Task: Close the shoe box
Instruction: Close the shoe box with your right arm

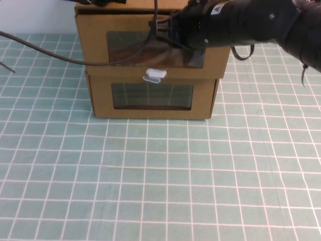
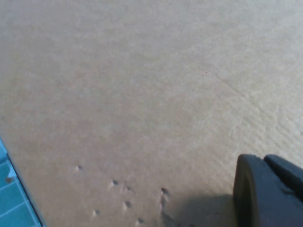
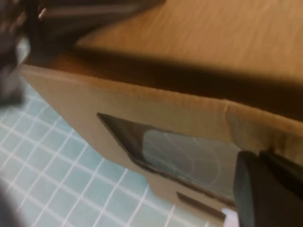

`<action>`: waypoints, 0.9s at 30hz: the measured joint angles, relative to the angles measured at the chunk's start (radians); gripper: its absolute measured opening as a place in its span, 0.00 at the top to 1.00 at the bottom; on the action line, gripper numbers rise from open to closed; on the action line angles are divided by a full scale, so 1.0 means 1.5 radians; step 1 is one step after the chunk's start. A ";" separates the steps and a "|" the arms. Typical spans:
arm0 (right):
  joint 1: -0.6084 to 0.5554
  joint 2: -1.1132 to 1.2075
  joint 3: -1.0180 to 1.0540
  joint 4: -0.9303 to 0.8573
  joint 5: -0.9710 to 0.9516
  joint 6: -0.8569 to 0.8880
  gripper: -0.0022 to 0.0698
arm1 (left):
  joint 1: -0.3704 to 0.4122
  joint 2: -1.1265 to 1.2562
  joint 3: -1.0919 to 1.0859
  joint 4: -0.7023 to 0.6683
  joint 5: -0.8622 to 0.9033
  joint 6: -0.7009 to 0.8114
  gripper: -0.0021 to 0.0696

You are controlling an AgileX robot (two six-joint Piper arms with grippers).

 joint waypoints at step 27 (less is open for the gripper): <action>-0.066 0.077 -0.137 0.210 0.199 -0.151 0.99 | 0.000 -0.021 0.000 0.011 0.026 0.001 0.98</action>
